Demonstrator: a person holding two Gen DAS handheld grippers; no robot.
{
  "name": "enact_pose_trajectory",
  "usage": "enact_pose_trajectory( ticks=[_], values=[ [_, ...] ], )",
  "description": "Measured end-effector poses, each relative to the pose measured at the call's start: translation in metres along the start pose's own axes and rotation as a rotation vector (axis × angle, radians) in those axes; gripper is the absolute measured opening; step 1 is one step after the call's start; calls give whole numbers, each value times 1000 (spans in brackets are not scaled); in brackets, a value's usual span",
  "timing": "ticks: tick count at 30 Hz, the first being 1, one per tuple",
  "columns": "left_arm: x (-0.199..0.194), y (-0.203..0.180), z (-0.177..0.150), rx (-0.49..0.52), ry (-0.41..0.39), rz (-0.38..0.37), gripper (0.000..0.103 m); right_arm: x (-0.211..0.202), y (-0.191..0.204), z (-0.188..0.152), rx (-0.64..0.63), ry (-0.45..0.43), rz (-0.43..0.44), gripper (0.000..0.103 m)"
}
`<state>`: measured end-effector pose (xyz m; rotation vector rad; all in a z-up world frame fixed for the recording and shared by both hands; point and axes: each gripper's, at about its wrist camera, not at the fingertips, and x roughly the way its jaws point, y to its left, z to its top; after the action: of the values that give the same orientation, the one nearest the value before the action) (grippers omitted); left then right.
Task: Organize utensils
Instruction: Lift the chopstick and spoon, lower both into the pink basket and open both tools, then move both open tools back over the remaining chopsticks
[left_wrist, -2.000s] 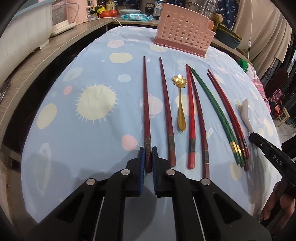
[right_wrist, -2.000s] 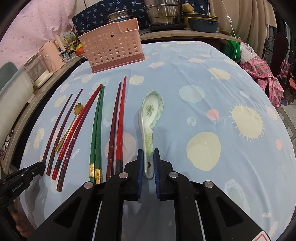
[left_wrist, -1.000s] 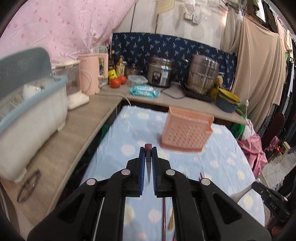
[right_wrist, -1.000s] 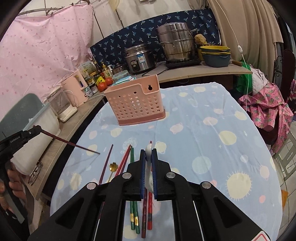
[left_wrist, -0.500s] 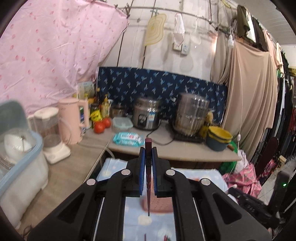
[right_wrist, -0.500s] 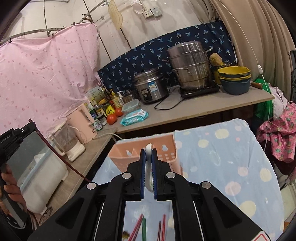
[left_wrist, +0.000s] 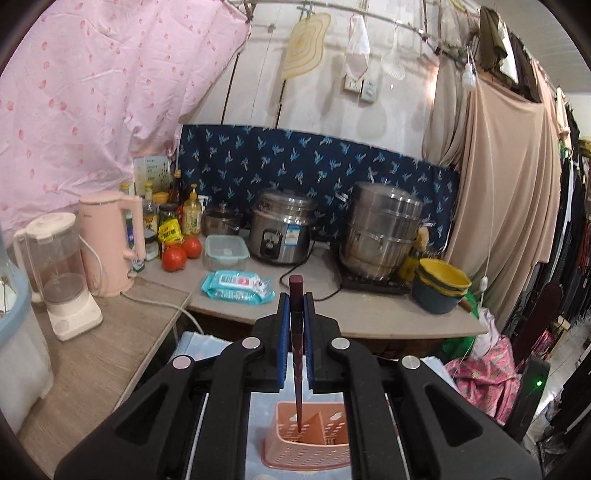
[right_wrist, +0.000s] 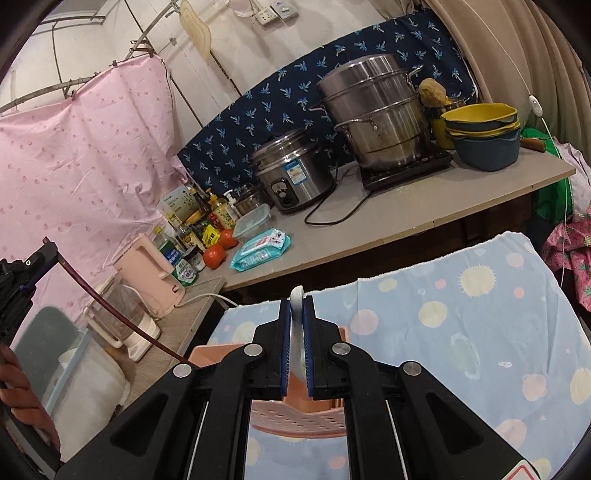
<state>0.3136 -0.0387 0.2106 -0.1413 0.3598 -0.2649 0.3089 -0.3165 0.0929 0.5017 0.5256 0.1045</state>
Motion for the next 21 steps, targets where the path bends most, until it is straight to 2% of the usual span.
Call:
enact_pose_trajectory(
  ticks=[8,11,12,13,14,15,16,21],
  values=[
    [38,18,-33,-24,103,26,7,23,-12,-19,-32,31,-66,8],
    [42,22,-41,-31,117,22,9,22,-15,-22,-33,10,-88,13],
    [41,23,-42,-38,117,18,9,20,-15,-22,-32,2,-97,17],
    [40,26,-43,-46,114,15,16,18,-16,-22,-28,-7,-104,22],
    [38,26,-45,-53,110,23,31,13,-16,-22,-23,-21,-109,32],
    [35,27,-46,-61,105,35,39,10,-15,-23,-21,-31,-112,37],
    [31,28,-47,-66,94,36,45,6,-15,-23,-24,-37,-114,37],
    [8,32,-56,-57,100,47,49,-25,-5,-31,-55,-64,-125,42]
  ],
)
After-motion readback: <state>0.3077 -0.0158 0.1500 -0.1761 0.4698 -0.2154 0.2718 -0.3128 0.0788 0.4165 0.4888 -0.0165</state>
